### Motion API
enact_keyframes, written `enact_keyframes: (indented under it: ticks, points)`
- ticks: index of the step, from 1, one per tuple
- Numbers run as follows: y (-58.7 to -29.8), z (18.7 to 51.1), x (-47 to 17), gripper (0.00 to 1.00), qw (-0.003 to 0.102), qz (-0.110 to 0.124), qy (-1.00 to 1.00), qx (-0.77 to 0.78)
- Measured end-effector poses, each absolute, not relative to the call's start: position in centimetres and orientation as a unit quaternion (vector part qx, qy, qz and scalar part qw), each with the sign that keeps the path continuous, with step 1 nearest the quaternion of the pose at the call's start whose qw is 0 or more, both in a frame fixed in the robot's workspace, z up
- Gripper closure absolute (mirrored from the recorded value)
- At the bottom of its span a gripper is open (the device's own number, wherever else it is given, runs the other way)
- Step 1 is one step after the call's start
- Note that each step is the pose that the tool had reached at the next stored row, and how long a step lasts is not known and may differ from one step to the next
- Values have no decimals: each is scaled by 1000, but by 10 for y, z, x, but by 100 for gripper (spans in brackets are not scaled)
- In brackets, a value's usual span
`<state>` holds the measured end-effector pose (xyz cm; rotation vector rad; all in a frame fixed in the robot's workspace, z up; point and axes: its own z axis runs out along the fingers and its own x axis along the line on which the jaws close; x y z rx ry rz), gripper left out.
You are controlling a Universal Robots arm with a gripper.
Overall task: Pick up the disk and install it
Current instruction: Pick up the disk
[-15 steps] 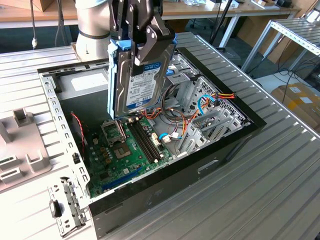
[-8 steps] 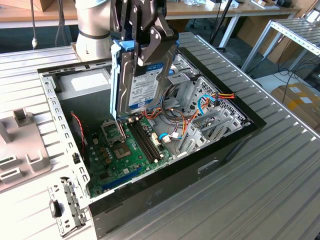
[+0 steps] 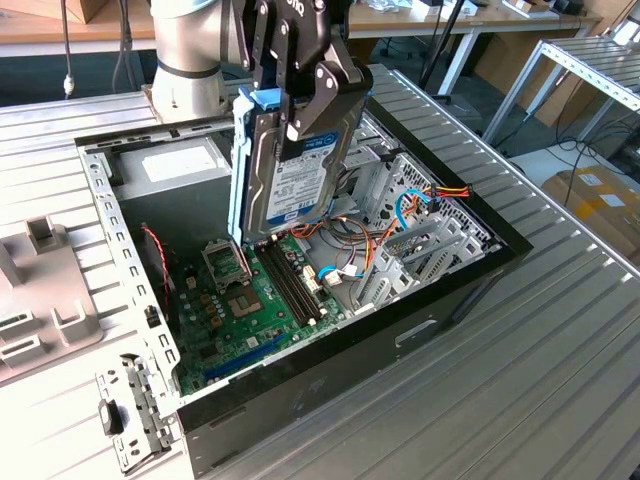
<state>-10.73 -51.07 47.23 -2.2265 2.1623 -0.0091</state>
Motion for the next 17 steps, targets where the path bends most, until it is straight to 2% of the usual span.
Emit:
enact_keyframes:
  ticks: [17]
  points:
    - [-536, 472, -101, 63, 19, -3, 697, -717]
